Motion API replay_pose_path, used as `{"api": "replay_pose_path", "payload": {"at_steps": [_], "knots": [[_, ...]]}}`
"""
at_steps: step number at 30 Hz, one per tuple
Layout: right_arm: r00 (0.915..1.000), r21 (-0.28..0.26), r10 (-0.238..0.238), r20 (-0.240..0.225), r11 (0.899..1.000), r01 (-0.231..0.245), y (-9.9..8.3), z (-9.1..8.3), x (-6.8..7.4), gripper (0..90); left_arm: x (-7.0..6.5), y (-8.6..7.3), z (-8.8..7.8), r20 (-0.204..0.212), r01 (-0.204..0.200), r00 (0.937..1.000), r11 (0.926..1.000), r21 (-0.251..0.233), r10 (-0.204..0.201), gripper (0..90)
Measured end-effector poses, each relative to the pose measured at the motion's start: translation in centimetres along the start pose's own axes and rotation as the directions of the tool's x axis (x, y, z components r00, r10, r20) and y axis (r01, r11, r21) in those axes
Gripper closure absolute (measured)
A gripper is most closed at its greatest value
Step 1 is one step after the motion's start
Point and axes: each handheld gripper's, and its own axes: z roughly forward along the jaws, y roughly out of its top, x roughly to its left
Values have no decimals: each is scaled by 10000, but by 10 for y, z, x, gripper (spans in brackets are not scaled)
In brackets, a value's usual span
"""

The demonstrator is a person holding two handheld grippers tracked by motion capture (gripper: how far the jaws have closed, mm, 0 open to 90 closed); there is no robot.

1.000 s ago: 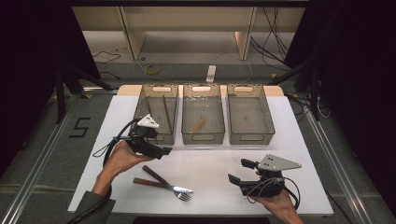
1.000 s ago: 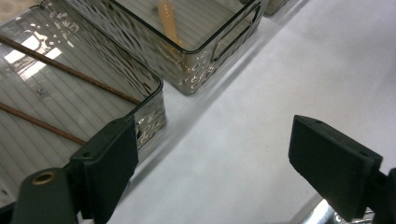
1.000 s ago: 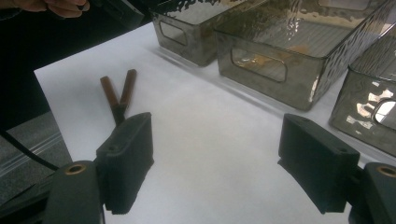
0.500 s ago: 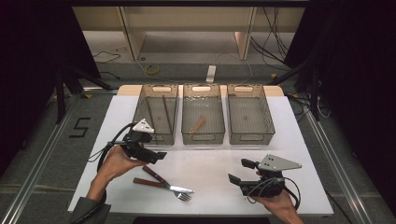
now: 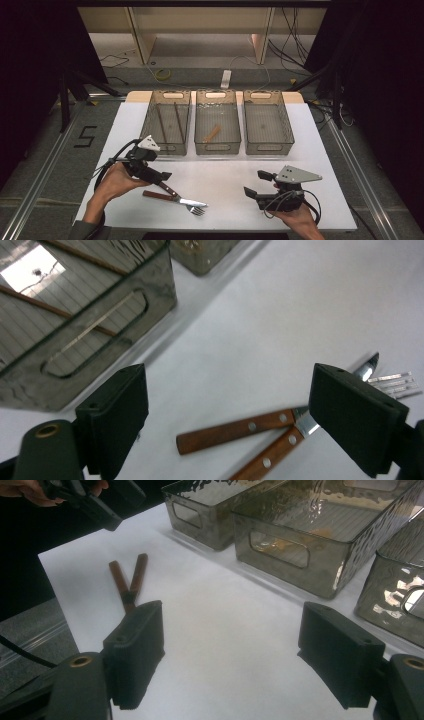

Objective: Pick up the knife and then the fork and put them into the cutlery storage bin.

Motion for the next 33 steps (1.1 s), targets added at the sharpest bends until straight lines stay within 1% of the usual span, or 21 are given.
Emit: {"api": "replay_pose_path", "payload": {"at_steps": [4,6,9,10,12,13,14,15,16,17,18,20,21,22,23,25,27,28,30,31,33], "knots": [[10000,71,-67,9,10000,67,0,1,2,268,-6,-9,-1,-22,-183,9998,9994,304,184,163],[9999,98,-122,8,9999,122,1,2,3,268,-9,-15,1,26,-330,9995,9980,535,329,172],[9998,119,-200,27,9997,200,1,3,5,268,-12,-22,5,49,-705,9975,9940,834,704,206],[9998,145,-206,51,9997,205,0,3,5,268,-13,-25,8,162,-947,9955,9903,1012,936,216],[9998,100,-193,27,9998,193,1,3,5,268,-16,-28,12,277,-1134,9935,9851,1291,1108,237],[9998,107,-200,29,9997,199,1,3,5,268,-17,-30,14,430,-1304,9912,9800,1505,1253,253],[9998,126,-197,33,9997,197,1,3,5,268,-18,-32,16,519,-1406,9896,9769,1610,1339,272],[9998,136,-201,40,9997,201,1,3,4,268,-18,-33,17,545,-1458,9889,9747,1696,1385,288],[9998,149,-190,30,9997,189,1,3,4,268,-18,-34,18,580,-1577,9871,9685,1926,1492,305],[9998,163,-170,45,9997,169,0,3,3,268,-19,-34,20,581,-1664,9858,9640,2074,1577,317],[9999,152,-160,34,9998,160,0,3,3,268,-19,-35,21,603,-1725,9847,9622,2105,1634,324],[9999,143,-160,38,9998,160,0,2,3,268,-21,-36,23,719,-1864,9820,9564,2248,1745,351],[9998,139,-176,41,9997,175,0,2,3,268,-21,-37,24,732,-1990,9797,9516,2343,1868,367],[9998,146,-171,41,9997,171,0,2,3,268,-21,-37,25,727,-1972,9801,9506,2396,1850,380],[9998,150,-178,41,9997,178,0,3,3,268,-21,-38,27,742,-1961,9803,9479,2511,1832,392],[9998,170,-192,30,9997,191,0,3,4,268,-21,-38,28,774,-2119,9771,9370,2776,1981,420],[9997,182,-223,24,9996,223,0,3,4,268,-22,-38,30,861,-2159,9761,9361,2779,1995,446],[9998,190,-218,18,9996,218,0,4,4,268,-22,-38,31,916,-2247,9741,9317,2852,2069,460],[9998,185,-217,29,9996,217,0,4,4,268,-21,-39,33,873,-2258,9740,9299,2904,2093,476],[9998,187,-222,19,9996,222,0,4,4,268,-21,-40,34,841,-2336,9722,9263,2958,2183,477],[9998,193,-217,20,9996,217,0,4,4,268,-20,-40,36,850,-2403,9706,9221,3032,2250,492]]}}
